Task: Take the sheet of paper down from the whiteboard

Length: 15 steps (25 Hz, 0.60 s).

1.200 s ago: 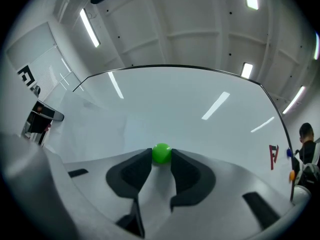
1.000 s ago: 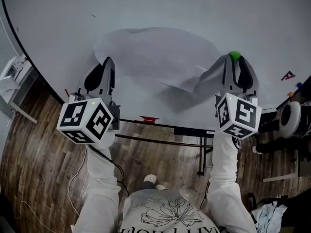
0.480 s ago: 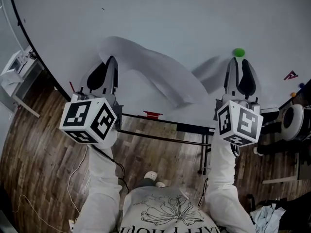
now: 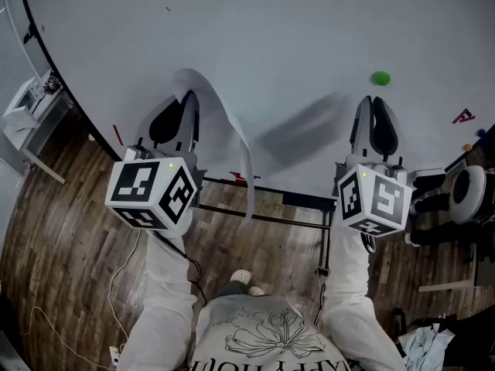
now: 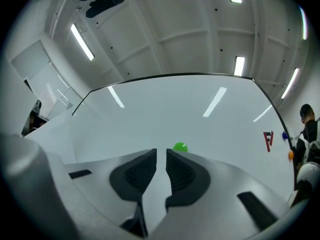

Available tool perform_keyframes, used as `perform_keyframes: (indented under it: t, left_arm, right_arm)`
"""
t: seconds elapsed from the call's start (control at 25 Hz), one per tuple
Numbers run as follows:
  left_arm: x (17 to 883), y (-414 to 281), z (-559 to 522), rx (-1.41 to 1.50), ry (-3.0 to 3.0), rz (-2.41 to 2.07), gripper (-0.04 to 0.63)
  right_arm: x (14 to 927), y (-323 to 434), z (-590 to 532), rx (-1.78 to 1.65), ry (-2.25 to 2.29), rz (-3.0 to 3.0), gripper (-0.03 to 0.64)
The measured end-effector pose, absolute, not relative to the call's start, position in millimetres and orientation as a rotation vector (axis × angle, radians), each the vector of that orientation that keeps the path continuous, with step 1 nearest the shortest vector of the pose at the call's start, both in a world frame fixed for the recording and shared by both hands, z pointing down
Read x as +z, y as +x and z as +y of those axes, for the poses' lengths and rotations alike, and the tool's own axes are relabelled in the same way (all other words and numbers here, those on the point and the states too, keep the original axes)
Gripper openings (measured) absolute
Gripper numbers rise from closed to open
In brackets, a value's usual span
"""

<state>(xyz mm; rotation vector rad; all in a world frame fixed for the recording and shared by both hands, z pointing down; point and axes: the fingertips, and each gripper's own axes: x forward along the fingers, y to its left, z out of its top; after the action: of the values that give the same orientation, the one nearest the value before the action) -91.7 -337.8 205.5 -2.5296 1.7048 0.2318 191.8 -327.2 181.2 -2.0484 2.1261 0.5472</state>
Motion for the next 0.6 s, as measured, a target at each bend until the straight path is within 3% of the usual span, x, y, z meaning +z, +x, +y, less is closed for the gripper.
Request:
perform_keyframes:
  t: [0.6]
  left_arm:
    - [211.9, -74.0, -328.9, 0.222, -2.546, 1.69, 0.005]
  right_arm:
    - [190.6, 181.4, -322.0, 0.517, -2.037, 2.16, 0.041]
